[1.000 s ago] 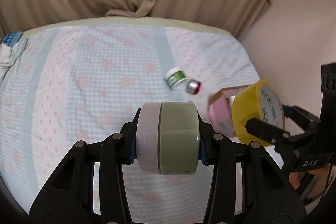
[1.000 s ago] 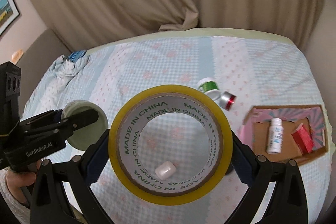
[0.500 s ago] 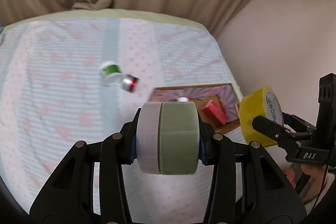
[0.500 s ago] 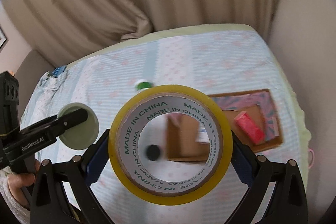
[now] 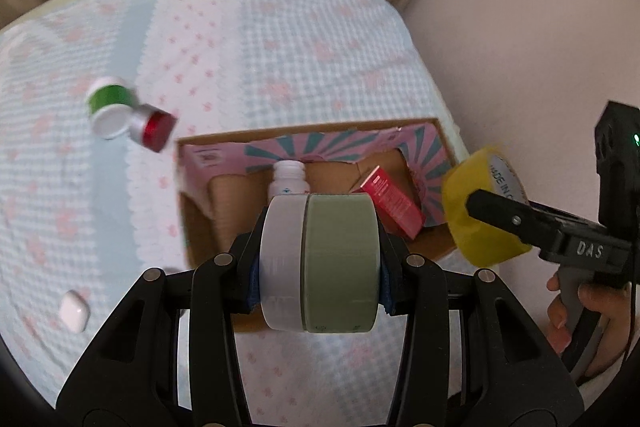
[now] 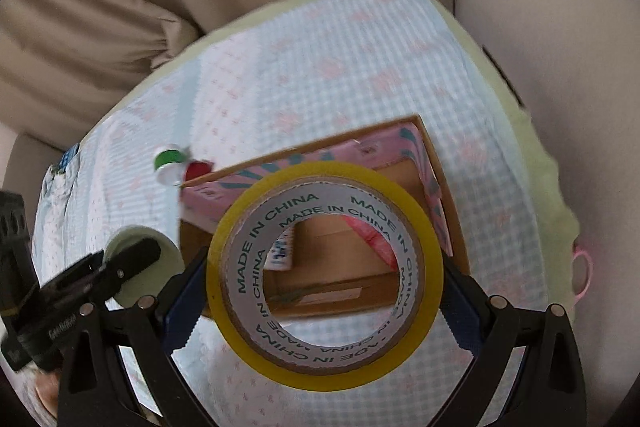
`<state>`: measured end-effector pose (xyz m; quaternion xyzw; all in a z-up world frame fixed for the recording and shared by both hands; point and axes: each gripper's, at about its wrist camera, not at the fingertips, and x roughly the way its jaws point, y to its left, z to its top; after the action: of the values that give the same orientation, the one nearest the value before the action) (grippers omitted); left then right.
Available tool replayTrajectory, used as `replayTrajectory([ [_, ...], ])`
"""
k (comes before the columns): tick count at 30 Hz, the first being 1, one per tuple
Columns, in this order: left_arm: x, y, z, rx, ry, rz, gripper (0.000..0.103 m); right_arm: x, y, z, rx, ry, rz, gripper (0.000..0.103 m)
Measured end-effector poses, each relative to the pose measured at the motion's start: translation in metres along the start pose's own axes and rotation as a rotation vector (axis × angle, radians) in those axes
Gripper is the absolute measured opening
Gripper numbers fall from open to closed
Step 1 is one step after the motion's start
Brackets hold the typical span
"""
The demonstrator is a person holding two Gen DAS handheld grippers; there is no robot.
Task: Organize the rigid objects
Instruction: 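Carry the pale green jar and yellow tape over the cardboard box, then open both tools to release the jar and tape into the box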
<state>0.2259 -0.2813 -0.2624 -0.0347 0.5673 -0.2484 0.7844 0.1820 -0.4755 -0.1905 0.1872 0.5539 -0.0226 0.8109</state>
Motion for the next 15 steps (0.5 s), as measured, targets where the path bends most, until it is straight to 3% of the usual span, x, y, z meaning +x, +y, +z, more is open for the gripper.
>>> replayTrajectory([
  [6, 0.061, -0.022, 0.010, 0.046, 0.064, 0.017, 0.039, 0.053, -0.030, 0.017, 0.086, 0.079, 0.036, 0.100],
  [11, 0.103, -0.036, 0.011, 0.088, 0.120, 0.030, 0.039, 0.077, -0.043, 0.022, 0.132, 0.091, 0.057, 0.100],
  [15, 0.115, -0.043, 0.009, 0.122, 0.150, 0.045, 0.039, 0.084, -0.056, 0.026, 0.171, 0.088, 0.075, 0.100],
])
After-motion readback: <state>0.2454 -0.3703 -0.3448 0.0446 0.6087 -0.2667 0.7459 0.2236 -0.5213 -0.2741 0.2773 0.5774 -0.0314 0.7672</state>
